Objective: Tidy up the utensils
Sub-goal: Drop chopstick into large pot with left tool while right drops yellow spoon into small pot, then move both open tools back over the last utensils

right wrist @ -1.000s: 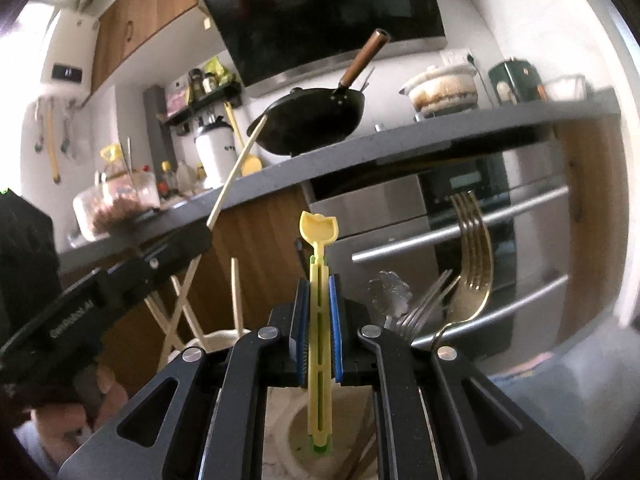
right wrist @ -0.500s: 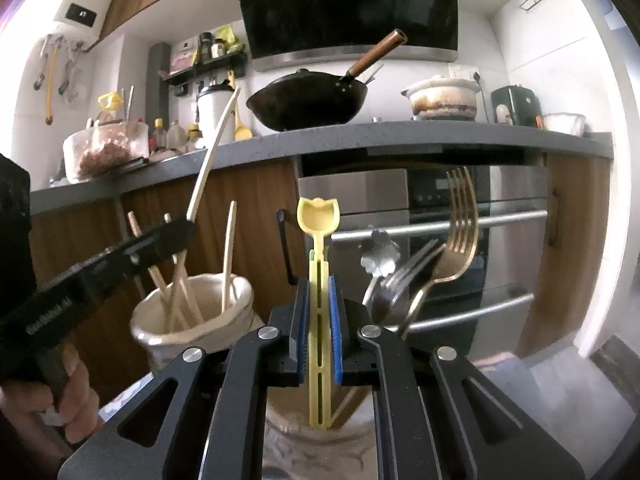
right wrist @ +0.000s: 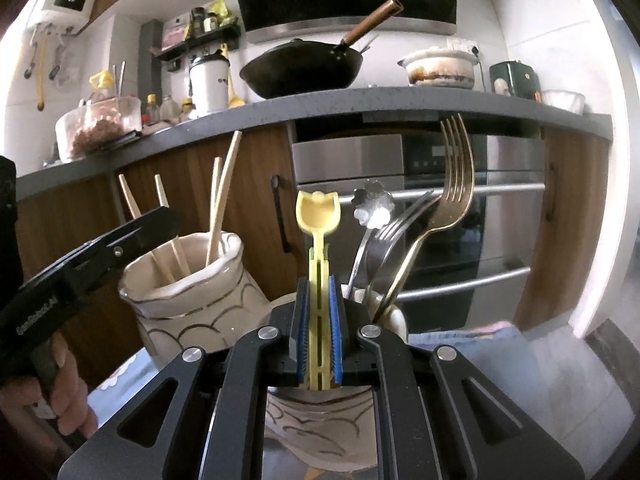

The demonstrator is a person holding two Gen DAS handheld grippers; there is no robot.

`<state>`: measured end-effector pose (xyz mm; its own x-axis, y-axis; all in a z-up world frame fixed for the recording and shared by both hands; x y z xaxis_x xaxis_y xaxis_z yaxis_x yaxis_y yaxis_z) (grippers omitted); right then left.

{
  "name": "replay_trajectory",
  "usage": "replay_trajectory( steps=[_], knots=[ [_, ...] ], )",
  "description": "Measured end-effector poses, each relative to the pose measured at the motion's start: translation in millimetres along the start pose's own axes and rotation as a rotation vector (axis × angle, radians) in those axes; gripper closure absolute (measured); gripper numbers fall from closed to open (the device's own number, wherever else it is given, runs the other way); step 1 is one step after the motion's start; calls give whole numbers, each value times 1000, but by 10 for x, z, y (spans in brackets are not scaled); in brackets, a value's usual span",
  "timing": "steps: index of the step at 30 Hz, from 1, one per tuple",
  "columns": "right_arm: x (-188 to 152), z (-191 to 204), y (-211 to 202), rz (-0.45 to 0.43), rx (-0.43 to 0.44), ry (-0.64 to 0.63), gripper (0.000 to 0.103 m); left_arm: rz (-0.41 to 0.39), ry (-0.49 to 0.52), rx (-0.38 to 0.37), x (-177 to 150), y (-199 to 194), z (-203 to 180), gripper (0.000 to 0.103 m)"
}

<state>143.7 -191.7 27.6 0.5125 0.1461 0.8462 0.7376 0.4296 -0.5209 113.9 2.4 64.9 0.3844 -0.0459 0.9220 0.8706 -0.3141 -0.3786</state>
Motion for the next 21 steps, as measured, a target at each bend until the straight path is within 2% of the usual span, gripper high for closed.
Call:
replay_trajectory(
  steps=[1,3,5,10,12,16,18,21],
  knots=[
    [-1,0,-13,-3,2,1,87,-3,-1,2,-1,-9,3,90],
    [8,-5,-66,-17,15,6,77,-12,-2,8,-7,-36,3,78],
    [15,-4,-123,-30,15,5,77,-20,-1,13,-22,-75,1,75],
    [34,-38,-363,-72,11,6,62,-38,-14,11,-69,-209,8,63],
    [31,-84,-475,-92,14,24,49,-44,-14,10,-94,-256,-3,57],
    [5,-172,-683,-128,2,50,32,-51,-3,34,-152,-340,-40,44],
    [-40,-209,-778,-139,-1,56,16,-52,-3,44,-181,-381,-51,31],
    [-123,-248,-865,-140,-6,68,8,-57,-13,48,-242,-468,-63,19]
  ],
)
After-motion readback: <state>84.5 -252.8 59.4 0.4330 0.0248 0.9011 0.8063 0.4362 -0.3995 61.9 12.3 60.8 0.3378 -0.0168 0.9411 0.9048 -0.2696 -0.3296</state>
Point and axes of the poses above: each gripper's, at about its wrist camera, not at the fingertips, and y roughly the way its jaws point, z to its left, x to its top, the point moved 1 cm from there along y, roughly the way its jaws point, and after that the axes turned 13 degrees about z, right-handed, at the moved point
